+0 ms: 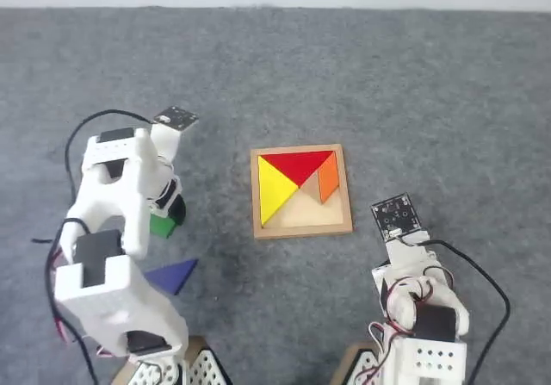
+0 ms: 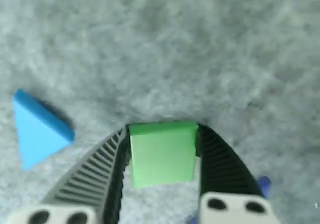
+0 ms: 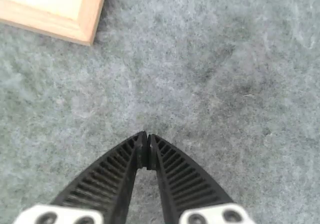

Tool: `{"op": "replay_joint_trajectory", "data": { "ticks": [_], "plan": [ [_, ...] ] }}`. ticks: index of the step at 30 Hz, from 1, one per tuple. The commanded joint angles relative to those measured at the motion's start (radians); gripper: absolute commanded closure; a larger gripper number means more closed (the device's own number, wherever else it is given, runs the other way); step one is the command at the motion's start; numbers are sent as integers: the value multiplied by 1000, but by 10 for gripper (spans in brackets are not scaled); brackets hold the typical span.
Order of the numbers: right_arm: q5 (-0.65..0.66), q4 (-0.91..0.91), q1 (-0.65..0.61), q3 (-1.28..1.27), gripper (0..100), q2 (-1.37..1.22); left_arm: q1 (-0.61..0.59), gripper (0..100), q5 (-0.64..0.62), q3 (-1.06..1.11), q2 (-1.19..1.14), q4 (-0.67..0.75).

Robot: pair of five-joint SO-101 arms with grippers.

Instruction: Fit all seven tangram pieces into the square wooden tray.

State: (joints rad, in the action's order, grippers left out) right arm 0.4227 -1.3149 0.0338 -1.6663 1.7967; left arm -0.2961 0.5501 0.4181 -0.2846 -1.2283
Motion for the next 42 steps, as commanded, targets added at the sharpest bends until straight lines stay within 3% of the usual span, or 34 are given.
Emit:
{"op": "replay_joint_trajectory", "data": {
  "ticks": [1,7,16,20,23,28,33,42],
  "plan": [
    [8,-1,-4,-17,991,16,61,888,-46,59,-8,5],
    [8,-1,-4,-17,991,16,137,903,-91,64,51,9],
    [8,-1,-4,-17,991,16,298,910,-187,131,405,-83],
    [8,-1,-4,-17,991,16,298,898,-192,130,482,-133],
    [8,-1,-4,-17,991,16,264,818,-184,134,508,-155],
    [8,-1,-4,-17,991,16,249,746,12,217,511,-207],
    [8,-1,-4,-17,991,16,193,742,123,297,499,-92],
    [8,-1,-4,-17,991,16,81,742,216,314,499,41]
  ]
}}
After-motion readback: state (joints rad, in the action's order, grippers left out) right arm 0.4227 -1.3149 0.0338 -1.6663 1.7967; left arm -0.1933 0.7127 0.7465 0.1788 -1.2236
